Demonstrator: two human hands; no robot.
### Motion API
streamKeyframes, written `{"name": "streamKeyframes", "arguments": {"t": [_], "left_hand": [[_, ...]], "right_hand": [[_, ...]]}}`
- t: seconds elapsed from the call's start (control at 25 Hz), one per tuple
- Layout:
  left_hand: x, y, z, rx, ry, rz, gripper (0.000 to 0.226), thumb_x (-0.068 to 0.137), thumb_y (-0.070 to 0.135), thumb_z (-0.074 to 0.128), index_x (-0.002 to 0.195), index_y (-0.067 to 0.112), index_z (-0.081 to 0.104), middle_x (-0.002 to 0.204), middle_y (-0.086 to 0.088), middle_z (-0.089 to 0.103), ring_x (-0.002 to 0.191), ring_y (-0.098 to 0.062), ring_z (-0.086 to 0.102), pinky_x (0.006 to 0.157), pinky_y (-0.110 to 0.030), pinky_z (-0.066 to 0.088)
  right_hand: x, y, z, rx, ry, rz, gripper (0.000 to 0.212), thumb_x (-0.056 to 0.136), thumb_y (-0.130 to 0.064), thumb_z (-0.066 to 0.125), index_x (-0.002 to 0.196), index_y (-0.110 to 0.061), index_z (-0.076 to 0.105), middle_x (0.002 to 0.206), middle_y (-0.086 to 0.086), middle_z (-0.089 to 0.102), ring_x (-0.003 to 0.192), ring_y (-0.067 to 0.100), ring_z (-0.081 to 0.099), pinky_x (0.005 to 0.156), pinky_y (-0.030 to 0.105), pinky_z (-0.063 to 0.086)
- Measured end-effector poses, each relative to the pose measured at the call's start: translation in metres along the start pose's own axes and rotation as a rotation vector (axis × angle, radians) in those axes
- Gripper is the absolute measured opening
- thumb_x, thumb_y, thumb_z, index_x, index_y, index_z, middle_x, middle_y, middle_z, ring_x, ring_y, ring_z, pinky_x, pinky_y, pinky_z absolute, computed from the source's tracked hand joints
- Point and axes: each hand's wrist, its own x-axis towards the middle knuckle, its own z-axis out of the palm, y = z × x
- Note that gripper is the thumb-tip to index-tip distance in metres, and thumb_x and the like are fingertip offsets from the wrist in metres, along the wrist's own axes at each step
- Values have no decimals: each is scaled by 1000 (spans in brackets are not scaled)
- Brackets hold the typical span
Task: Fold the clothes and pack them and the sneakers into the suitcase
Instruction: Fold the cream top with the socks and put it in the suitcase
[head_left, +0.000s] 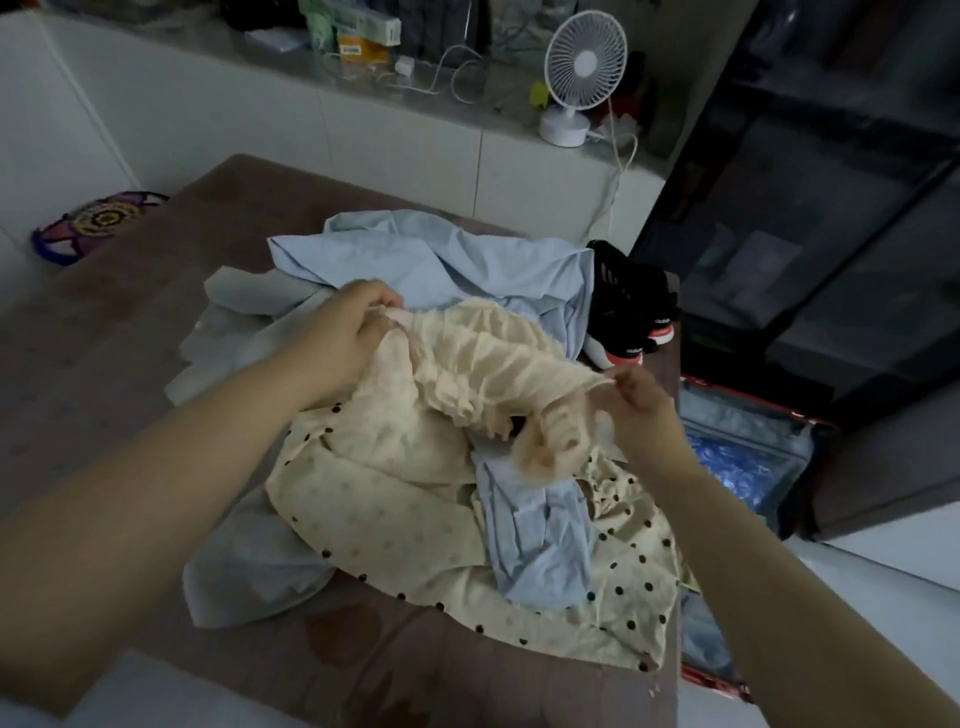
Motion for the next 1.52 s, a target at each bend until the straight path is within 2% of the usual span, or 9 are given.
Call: {"name": "streamKeyframes", "arguments": {"t": [0.32,0.56,0.76,0.88,1.0,1.12,1.2,1.36,1.52], "left_hand": [[31,69,-30,-95,-379,115,14,91,21,55,85,32,61,69,15,61,60,1,50,57,-15,38],[41,22,66,68,-182,-59,28,90,9,56,118,9,55,114,-9,59,106,-25,54,81,-16,42],[-22,20,87,215,-366,498,23,83,40,58,99,27,69,102,10,65,97,-14,54,93,-41,44],[-62,9,105,573,-614,625,63,62,64,69,117,35,61,121,15,54,115,-8,34,104,-25,19],[-63,-11,115,662,-495,635,55,46,51,84,96,34,70,104,10,65,104,-13,47,91,-28,24],[-39,-2,104,306,-439,418,13,76,22,67,86,30,64,93,6,65,95,-20,56,89,-24,30],[-22,16,83,77,-552,172,22,89,11,54,82,31,51,82,8,56,84,-14,51,75,-21,39],[18,54,19,-432,-744,-73,13,83,34,66,75,25,61,73,7,56,67,-3,51,61,-15,40],[53,42,41,142,-654,-185,17,88,33,61,100,22,61,98,1,58,84,-14,52,72,-26,41]], "right_hand": [[-38,-20,-85,517,-130,143,26,95,-1,39,75,-11,53,56,-1,59,49,10,56,45,17,45],[-13,47,-59,-117,234,199,15,88,-6,51,86,-20,57,91,3,65,75,16,58,62,29,49],[-79,80,-5,-686,-193,-359,26,70,-33,62,95,-26,65,95,-7,64,84,11,59,81,26,46],[-82,106,8,-972,-201,-331,61,52,-33,76,107,-33,51,102,-8,62,81,17,65,66,27,51],[-65,90,-7,-660,-237,-129,33,77,-10,63,106,-25,56,100,-8,64,86,17,64,71,26,50],[-52,59,-32,-309,-296,-25,23,83,-1,63,92,-21,61,89,-14,65,82,-2,61,72,12,44],[-54,35,-49,13,-384,41,26,80,6,65,91,-17,63,85,-7,68,74,-2,61,67,12,46],[-64,16,-55,674,-419,200,29,65,-2,68,91,-15,68,82,3,69,67,11,65,61,20,53],[-58,41,-30,69,53,246,24,84,5,58,95,-16,60,95,2,64,79,10,62,62,12,46]]}}
